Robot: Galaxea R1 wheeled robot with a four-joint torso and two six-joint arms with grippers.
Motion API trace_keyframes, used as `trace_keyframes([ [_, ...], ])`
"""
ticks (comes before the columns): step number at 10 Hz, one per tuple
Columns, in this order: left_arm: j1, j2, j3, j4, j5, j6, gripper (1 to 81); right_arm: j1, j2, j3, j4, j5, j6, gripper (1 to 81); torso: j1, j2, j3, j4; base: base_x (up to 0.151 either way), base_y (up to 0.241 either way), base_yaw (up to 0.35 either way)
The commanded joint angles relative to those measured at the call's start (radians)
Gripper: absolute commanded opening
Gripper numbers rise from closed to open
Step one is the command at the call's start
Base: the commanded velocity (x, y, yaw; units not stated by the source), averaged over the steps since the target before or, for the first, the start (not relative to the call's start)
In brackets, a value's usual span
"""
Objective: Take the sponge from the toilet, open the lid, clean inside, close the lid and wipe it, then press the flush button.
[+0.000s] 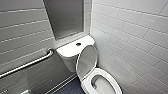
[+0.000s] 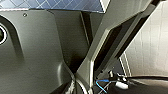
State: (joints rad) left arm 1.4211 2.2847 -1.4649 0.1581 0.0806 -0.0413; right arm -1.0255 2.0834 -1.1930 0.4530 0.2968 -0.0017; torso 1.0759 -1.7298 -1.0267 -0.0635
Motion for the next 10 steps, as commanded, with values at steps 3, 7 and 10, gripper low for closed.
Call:
trace_keyframes([
  [3, 0.015, 0.040, -0.080, -0.028, 0.042, 0.043, 81.1, 0.328, -0.009, -0.113, 0.082, -0.160, 0.003, 1.0, 0.000, 0.000, 0.000, 0.000, 0.000, 0.000, 0.000],
  [7, 0.049, 0.047, -0.096, -0.043, 0.012, 0.034, 81.1, 0.463, 0.118, -0.293, 0.159, -0.209, 0.003, 1.0, 0.000, 0.000, 0.000, 0.000, 0.000, 0.000, 0.000],
  [10, 0.091, 0.056, -0.124, -0.043, -0.056, 0.032, 81.1, 0.543, 0.198, -0.377, 0.190, -0.263, 0.005, 1.0, 0.000, 0.000, 0.000, 0.000, 0.000, 0.000, 0.000],
])
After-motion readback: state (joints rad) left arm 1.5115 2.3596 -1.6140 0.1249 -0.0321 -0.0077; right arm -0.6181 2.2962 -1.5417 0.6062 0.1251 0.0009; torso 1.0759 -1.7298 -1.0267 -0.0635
